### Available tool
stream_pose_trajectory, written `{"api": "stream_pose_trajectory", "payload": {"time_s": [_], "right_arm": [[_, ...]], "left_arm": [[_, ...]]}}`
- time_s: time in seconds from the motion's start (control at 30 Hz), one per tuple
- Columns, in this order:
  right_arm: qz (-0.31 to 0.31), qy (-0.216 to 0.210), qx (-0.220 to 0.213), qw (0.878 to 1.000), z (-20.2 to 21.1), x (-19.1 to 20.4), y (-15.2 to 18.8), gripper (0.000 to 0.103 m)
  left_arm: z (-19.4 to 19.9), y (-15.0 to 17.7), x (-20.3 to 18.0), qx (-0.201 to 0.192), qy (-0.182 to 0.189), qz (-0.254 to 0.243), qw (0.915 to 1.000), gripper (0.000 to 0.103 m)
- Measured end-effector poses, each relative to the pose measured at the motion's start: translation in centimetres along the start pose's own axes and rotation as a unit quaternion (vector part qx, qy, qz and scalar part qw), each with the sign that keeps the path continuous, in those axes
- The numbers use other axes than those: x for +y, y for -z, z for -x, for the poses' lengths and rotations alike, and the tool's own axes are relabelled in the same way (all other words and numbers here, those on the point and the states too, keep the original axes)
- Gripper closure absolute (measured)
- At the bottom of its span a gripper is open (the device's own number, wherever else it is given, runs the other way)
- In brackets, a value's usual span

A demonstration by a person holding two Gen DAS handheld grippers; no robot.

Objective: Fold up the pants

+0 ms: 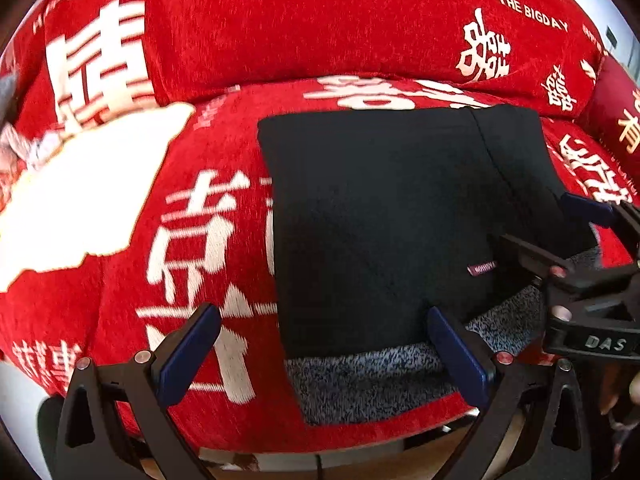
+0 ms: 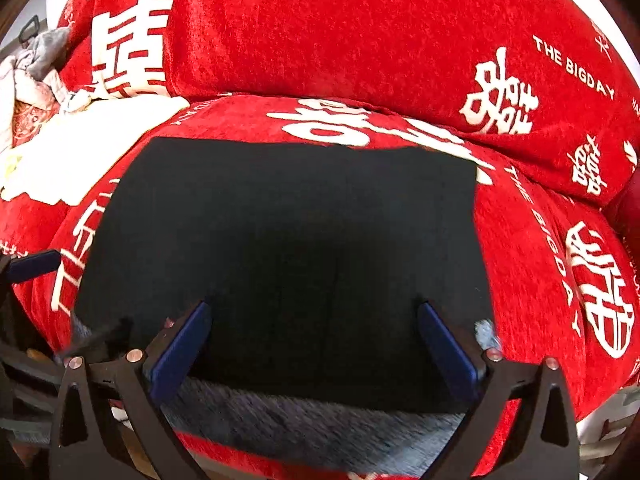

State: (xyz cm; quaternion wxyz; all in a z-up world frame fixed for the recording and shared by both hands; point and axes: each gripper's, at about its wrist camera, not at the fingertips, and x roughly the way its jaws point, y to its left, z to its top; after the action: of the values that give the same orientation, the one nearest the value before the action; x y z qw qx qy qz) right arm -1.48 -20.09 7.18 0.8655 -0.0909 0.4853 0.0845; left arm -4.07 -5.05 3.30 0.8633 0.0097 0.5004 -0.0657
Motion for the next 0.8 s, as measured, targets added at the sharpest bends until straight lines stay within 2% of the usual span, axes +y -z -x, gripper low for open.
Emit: {"api": "stream_pose_trajectory", "payload": {"time_s": [0.1, 0.13, 0.23, 0.3, 0.33, 0.43, 0.53, 0.63, 0.67, 0.73, 0.8], "right_arm": [[0.037, 0.037, 0.002, 0.999, 0.5, -0.5, 1.4, 0.001], [0.034, 0.037, 0.001, 0.999, 0.8, -1.0, 1.7, 0.001], [-0.009, 0.033, -0.013, 0.999, 2.0, -3.3, 2.2, 0.0], [-0.028, 0.041, -0.018, 0.999, 2.2, -4.4, 1.8, 0.0], [-0.041, 0.044, -0.019, 0.998, 2.1, -5.0, 1.2, 0.0], [-0.069, 0.038, -0.025, 0.997, 1.6, -5.7, -0.8, 0.0], [-0.085, 0.035, -0.031, 0.995, 0.3, -5.8, -3.8, 0.0], [-0.094, 0.033, -0.025, 0.995, -1.9, -5.9, -6.4, 0.0], [-0.092, 0.035, -0.016, 0.995, -2.8, -5.9, -6.9, 0.0], [-0.096, 0.055, 0.017, 0.994, -5.0, -6.7, -7.4, 0.0], [-0.142, 0.01, 0.048, 0.989, -6.3, -8.4, -7.1, 0.0]], "left_arm": [[0.2, 0.3, 1.0, 0.016, 0.023, 0.01, 0.9996, 0.0], [0.5, 0.3, 1.4, 0.017, 0.029, 0.012, 0.9994, 0.0], [1.3, -1.0, 2.8, 0.006, 0.053, 0.044, 0.9976, 0.0], [1.2, -3.1, 3.8, 0.001, 0.063, 0.087, 0.9942, 0.0], [1.0, -3.9, 4.0, 0.001, 0.061, 0.099, 0.9932, 0.0], [-1.0, -7.4, 5.0, 0.007, 0.024, 0.157, 0.9873, 0.0], [-3.2, -9.3, 6.2, 0.032, 0.016, 0.212, 0.9767, 0.0], [-5.6, -10.3, 7.0, 0.065, -0.034, 0.228, 0.9709, 0.0], [-6.5, -10.4, 7.3, 0.08, -0.032, 0.23, 0.9692, 0.0], [-7.0, -10.4, 7.7, 0.083, -0.017, 0.234, 0.9685, 0.0], [-6.7, -10.3, 7.9, 0.082, -0.008, 0.223, 0.9713, 0.0]]}}
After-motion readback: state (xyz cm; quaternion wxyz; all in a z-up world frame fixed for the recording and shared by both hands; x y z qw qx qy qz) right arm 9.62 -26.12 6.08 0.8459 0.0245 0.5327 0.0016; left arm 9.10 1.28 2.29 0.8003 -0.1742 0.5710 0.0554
